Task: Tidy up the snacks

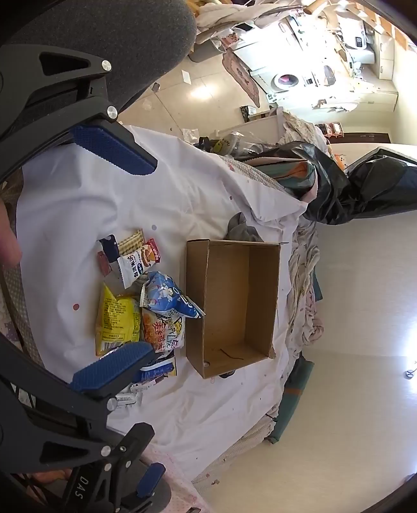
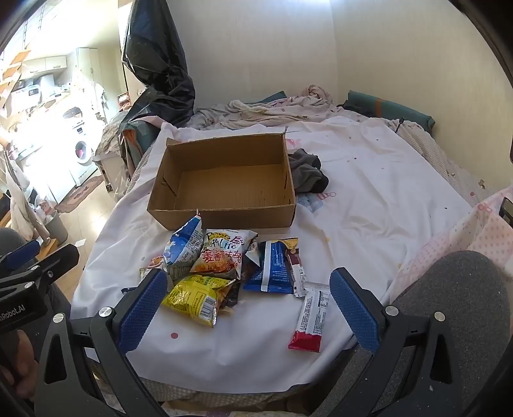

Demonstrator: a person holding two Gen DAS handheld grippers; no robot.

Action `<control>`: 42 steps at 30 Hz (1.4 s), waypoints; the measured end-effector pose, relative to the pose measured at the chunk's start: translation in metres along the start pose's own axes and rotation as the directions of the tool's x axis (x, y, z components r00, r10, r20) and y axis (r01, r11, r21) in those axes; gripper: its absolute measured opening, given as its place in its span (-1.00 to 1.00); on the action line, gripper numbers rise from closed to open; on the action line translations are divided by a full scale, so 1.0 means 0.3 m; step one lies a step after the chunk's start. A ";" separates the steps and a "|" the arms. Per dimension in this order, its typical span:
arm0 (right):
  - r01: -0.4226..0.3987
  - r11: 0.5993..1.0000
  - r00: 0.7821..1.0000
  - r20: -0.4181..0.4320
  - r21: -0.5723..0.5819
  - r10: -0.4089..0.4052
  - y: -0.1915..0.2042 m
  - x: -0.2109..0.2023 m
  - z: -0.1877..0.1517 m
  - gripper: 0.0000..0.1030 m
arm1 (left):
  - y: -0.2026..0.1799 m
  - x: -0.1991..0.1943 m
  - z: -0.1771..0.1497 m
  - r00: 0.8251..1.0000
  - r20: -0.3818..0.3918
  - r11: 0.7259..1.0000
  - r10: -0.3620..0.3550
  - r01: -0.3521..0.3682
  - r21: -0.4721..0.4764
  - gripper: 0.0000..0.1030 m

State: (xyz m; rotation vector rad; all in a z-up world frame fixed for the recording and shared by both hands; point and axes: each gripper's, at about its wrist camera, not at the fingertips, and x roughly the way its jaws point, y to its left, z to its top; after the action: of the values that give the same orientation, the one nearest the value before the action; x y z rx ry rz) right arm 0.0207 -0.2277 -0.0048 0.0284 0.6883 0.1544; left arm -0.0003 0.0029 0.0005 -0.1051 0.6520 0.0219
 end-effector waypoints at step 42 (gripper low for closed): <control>-0.009 1.000 1.000 0.004 0.007 0.009 -0.005 -0.004 0.002 1.00 | -0.006 -0.003 0.000 1.000 0.007 0.999 0.025 -0.025 0.028 1.00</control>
State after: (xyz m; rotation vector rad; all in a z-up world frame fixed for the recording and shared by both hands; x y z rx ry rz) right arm 0.0204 -0.2294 -0.0036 0.0381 0.6846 0.1602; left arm -0.0008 0.0011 0.0012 -0.0693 0.6472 0.0373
